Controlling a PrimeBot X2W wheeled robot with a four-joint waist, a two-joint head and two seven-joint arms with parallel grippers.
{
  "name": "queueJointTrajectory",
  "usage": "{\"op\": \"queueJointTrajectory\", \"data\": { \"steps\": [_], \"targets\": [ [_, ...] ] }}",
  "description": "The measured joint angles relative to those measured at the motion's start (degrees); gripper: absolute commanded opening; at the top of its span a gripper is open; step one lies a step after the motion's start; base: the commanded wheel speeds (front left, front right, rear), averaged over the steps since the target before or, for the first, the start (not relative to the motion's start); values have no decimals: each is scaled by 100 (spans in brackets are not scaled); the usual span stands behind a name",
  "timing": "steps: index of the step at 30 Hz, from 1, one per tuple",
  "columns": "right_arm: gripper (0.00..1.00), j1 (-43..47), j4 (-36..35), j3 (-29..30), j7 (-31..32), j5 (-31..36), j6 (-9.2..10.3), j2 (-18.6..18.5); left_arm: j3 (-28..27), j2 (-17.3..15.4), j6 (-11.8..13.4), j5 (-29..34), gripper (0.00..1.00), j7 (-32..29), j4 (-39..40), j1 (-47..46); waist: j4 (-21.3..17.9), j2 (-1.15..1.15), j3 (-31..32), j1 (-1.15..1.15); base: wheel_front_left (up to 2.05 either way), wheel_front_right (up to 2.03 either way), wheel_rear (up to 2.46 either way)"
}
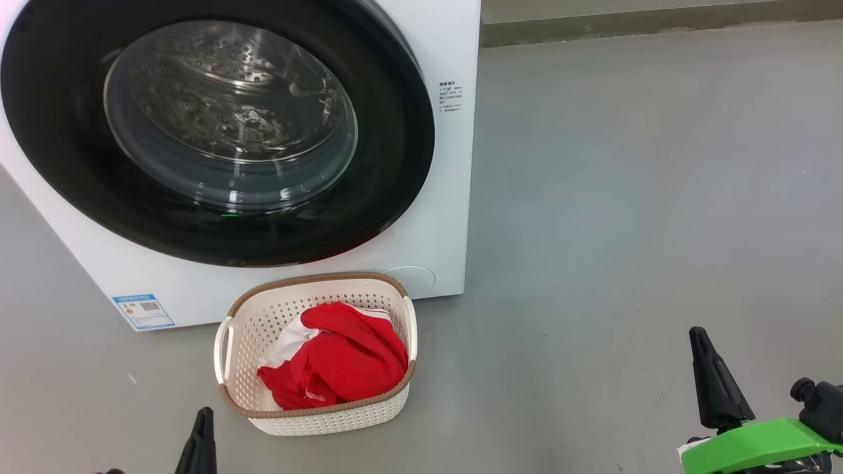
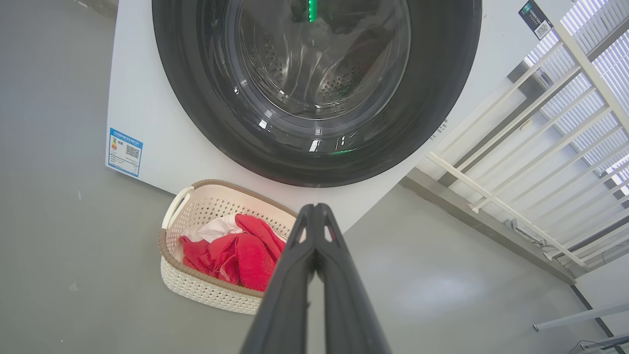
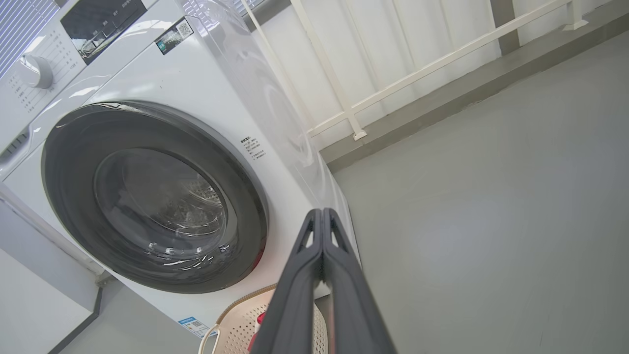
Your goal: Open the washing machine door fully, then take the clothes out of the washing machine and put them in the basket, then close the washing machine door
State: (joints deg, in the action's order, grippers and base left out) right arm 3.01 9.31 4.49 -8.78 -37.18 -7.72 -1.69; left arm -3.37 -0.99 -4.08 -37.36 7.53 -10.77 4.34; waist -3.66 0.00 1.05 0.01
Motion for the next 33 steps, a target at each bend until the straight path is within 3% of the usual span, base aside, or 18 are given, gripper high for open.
{"op": "queueJointTrajectory", "data": {
  "steps": [33],
  "targets": [
    [0, -220, 232, 27, 535, -2210, 1, -58, -38, -23, -99, -2137, 0, -552, -177, -338, 145, 0, -48, 0, 0, 0, 0]
  ]
}}
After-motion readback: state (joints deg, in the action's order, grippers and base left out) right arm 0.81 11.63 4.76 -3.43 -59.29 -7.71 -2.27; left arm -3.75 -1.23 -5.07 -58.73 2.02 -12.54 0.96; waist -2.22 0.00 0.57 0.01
